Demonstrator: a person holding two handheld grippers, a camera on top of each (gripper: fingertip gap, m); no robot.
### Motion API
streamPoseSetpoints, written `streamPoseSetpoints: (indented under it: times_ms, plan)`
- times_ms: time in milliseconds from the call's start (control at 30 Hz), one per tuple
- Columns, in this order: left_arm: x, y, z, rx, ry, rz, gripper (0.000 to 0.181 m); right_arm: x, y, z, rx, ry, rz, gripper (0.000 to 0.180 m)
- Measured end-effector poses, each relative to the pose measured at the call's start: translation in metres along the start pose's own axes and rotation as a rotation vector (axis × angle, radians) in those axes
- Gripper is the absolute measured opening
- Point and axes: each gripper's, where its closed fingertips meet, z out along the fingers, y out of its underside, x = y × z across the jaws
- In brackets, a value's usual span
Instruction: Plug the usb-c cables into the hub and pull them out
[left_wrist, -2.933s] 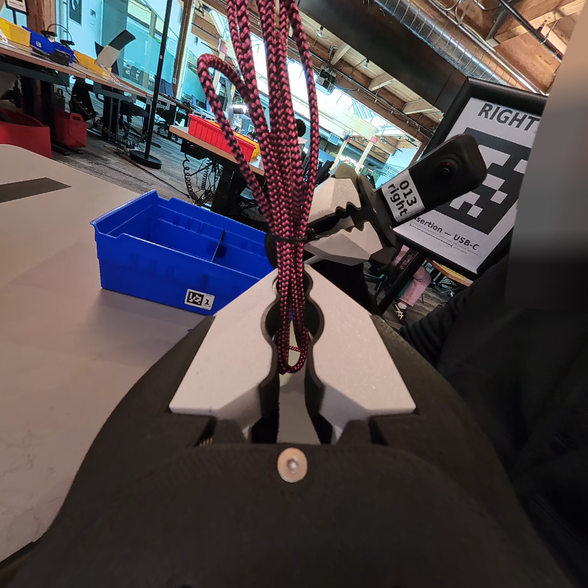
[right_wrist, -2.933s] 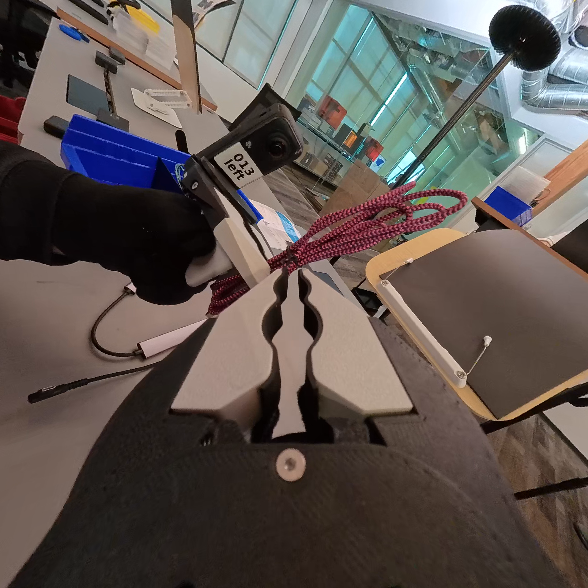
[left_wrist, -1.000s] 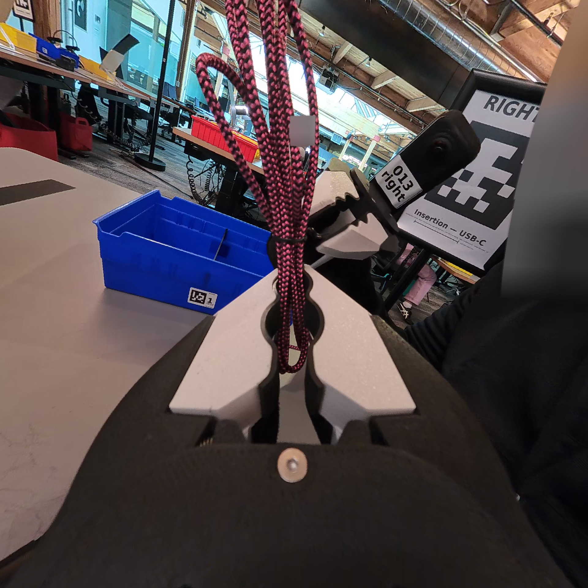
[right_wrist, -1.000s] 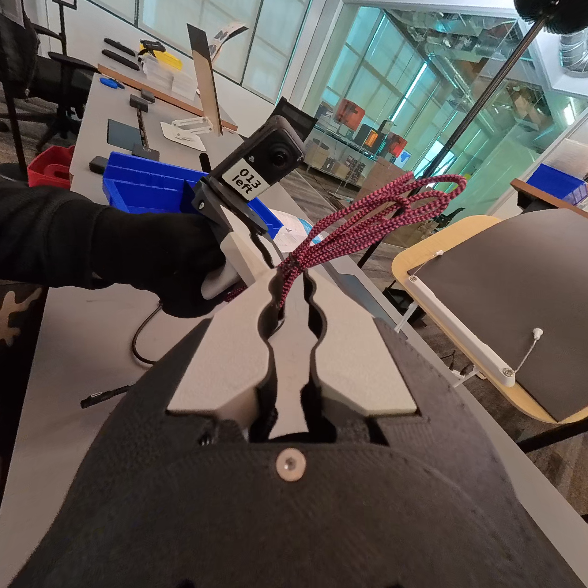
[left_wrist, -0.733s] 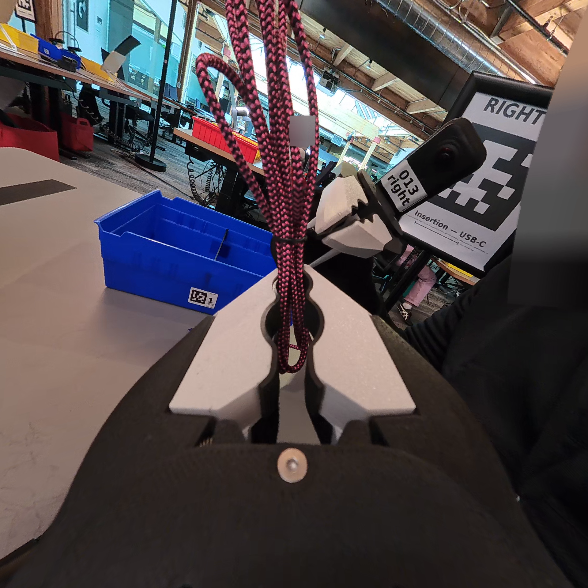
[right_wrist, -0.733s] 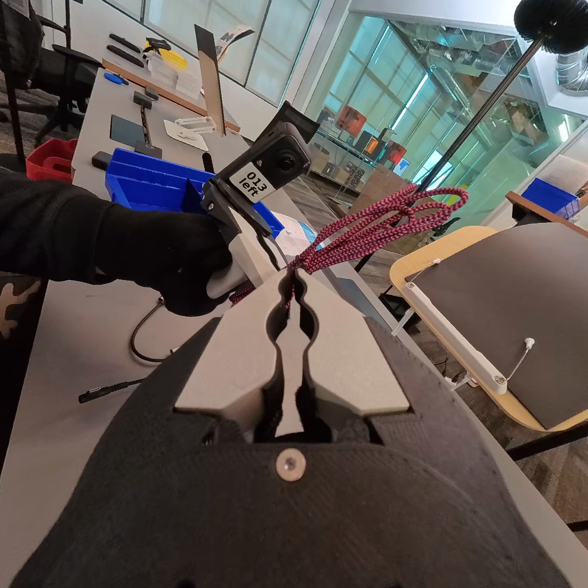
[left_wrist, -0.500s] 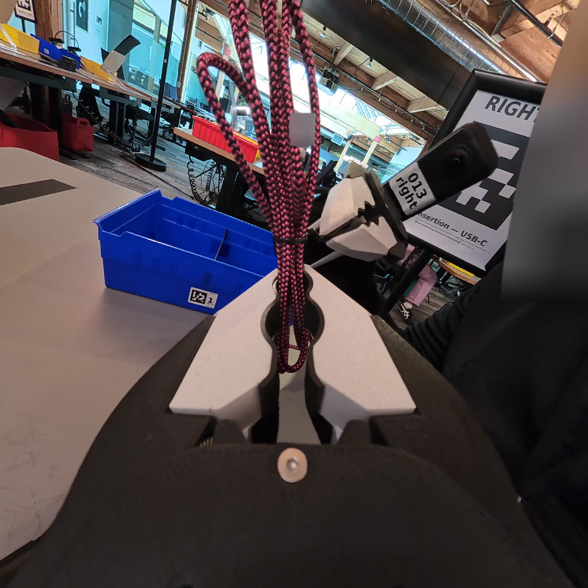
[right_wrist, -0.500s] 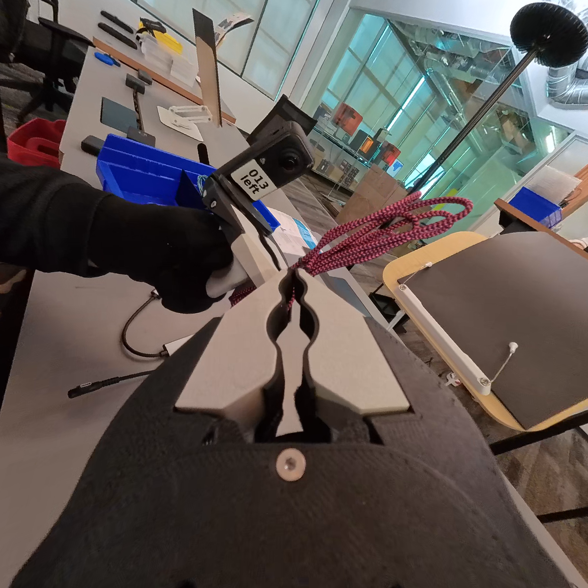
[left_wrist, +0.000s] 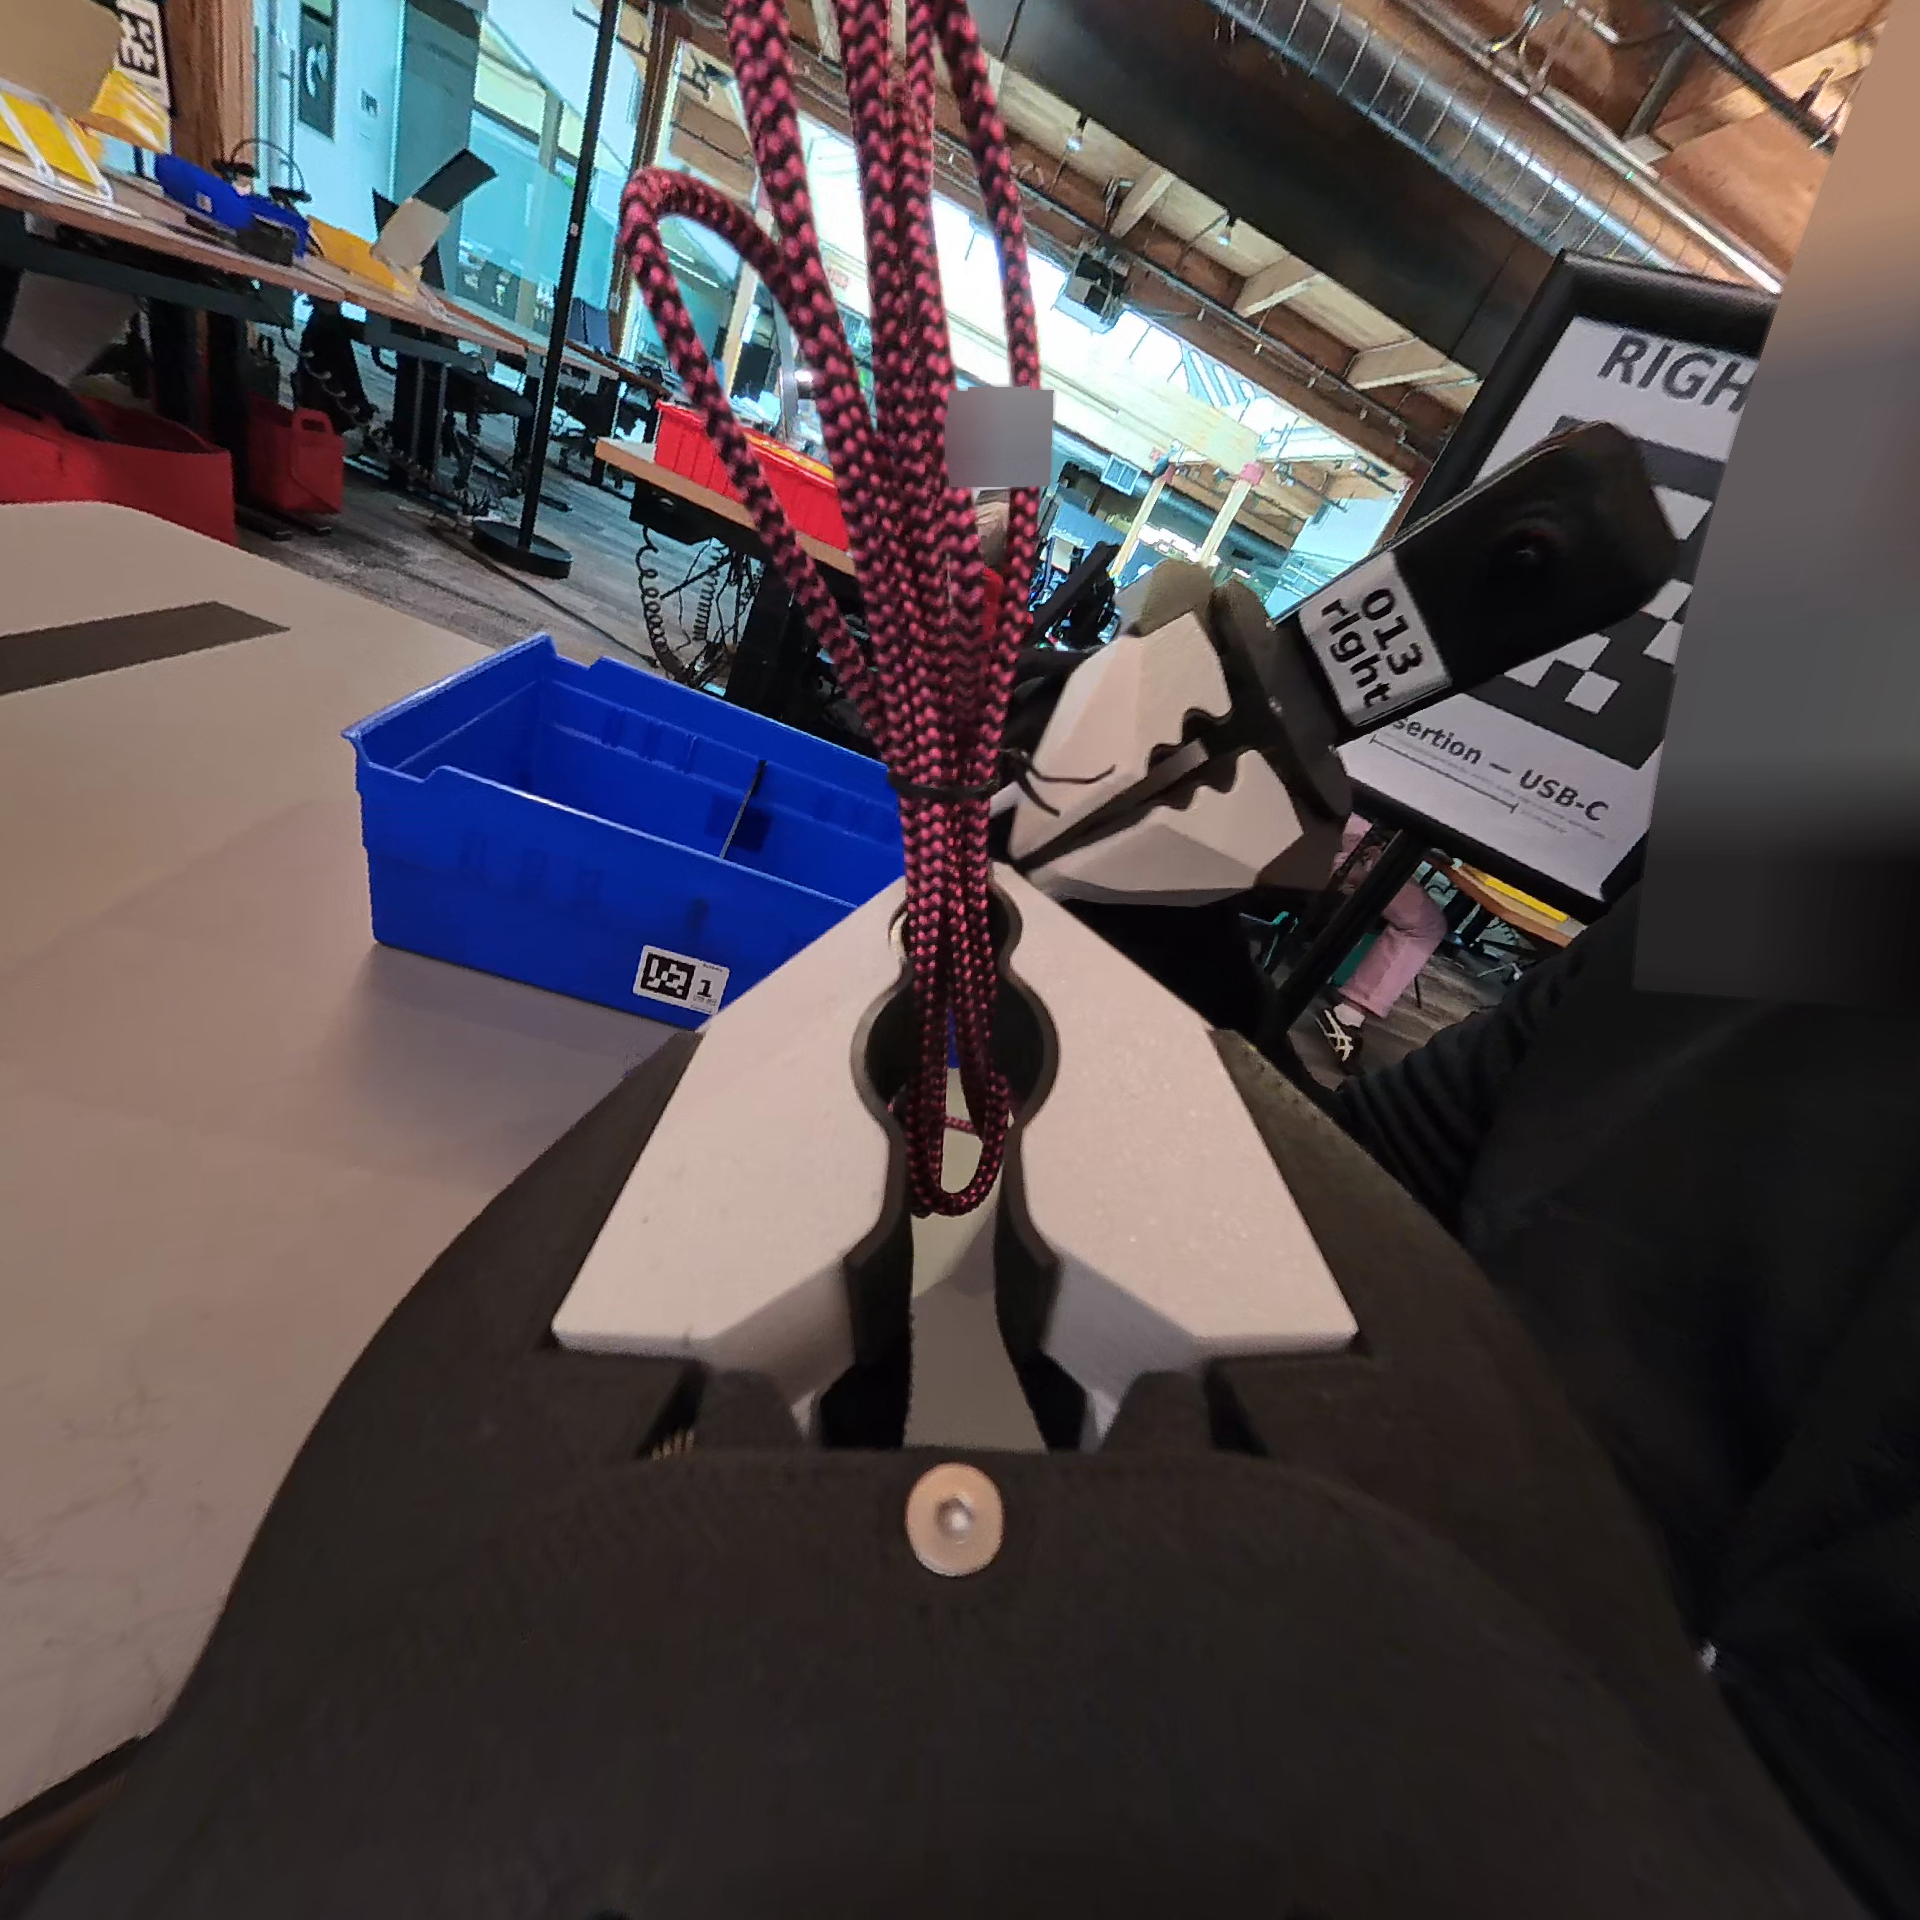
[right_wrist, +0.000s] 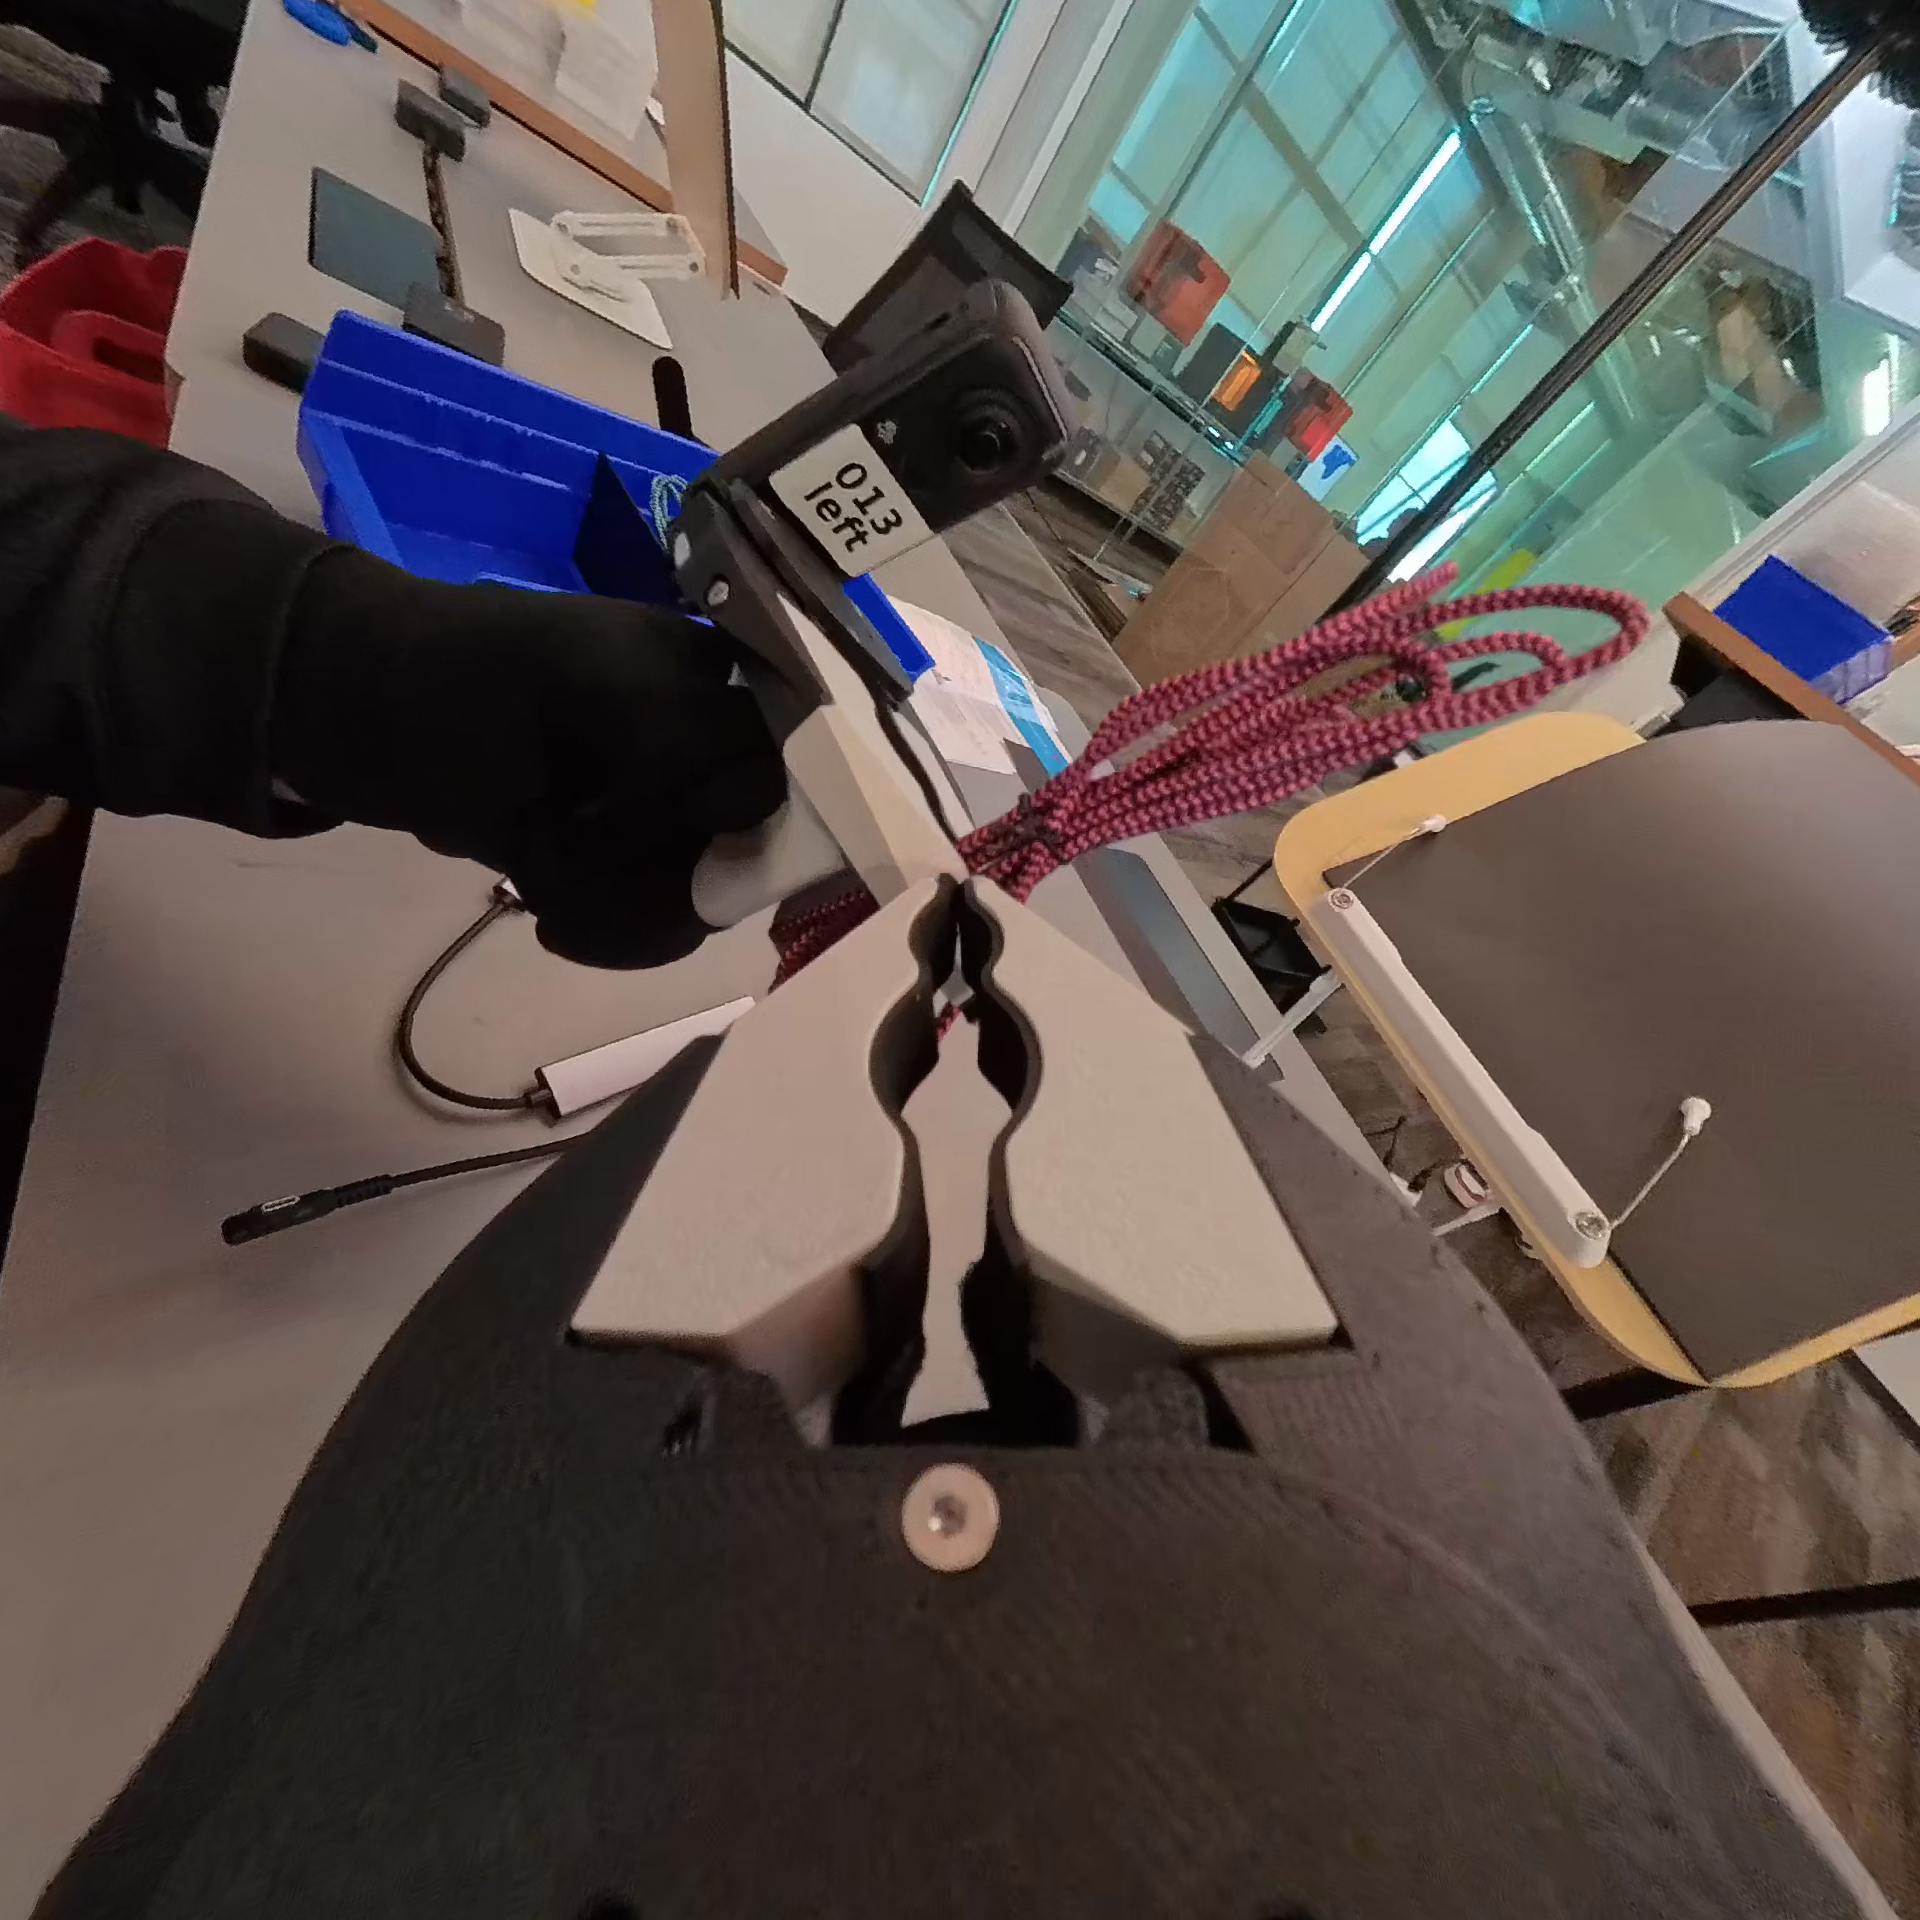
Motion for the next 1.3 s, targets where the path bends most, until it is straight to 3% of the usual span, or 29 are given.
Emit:
streamPoseSetpoints:
  times_ms: [233,1300]
  plan:
    - [0.001,0.001,0.0,0.003,0.01,-0.006,0.004,0.007,-0.011,-0.006,0.093,-0.011,0.087,0.0]
    - [-0.001,0.001,0.0,0.007,-0.005,0.001,0.004,0.007,-0.003,0.011,0.064,-0.002,0.144,0.0]
